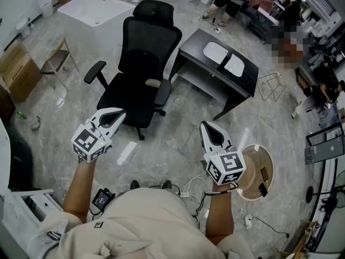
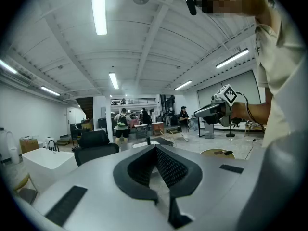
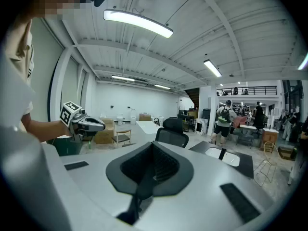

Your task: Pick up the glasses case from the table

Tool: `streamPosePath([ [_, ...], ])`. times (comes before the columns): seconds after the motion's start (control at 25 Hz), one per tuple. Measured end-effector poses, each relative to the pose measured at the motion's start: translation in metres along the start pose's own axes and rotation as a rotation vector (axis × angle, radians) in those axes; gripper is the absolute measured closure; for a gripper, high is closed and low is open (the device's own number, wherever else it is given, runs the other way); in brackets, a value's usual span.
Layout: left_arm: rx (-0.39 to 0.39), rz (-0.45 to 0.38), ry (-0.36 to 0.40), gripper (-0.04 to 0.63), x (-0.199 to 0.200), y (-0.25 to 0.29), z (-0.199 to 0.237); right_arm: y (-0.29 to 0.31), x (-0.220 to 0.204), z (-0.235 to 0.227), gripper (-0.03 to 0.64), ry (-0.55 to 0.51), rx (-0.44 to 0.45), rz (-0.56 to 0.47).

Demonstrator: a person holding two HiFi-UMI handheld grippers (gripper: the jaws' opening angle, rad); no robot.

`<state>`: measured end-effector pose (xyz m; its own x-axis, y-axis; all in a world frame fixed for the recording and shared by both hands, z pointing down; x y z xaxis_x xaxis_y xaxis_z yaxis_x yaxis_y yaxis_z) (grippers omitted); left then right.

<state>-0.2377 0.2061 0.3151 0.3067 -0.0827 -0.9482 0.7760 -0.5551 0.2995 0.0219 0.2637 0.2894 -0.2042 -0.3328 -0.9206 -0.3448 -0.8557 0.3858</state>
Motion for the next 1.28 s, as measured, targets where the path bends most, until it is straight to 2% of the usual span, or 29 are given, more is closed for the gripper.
streamPosePath([
  [0.76,-0.052,-0.011,-0.005,0.580,-0.019,-0.032,0.023,0.016,0.011,0.053,0.594,0.041,-0.006,-0.015],
  [1.04,-0.048,0.005,-0.017,0.580,-0.024,-0.016,0.019,0.029,0.008,0.030,0.591,0.081,0.001,-0.032],
  [1.28,0.011,0.034,-0.043,0.580,-0.021,0.003,0.020,0.058,0.012,-0.002,0.591,0.088,0.074,-0.042],
])
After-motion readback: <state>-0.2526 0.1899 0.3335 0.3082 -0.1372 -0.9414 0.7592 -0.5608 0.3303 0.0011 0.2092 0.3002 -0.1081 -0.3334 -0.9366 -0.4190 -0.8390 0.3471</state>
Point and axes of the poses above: the fingertips, and each gripper's own axes: y forward along the fingers, z to its left, x out of its top, the point moved 1 cm from there along -y, backward along the fingers, and after that the axes turned 8 degrees about z, right-handed, at the moved point
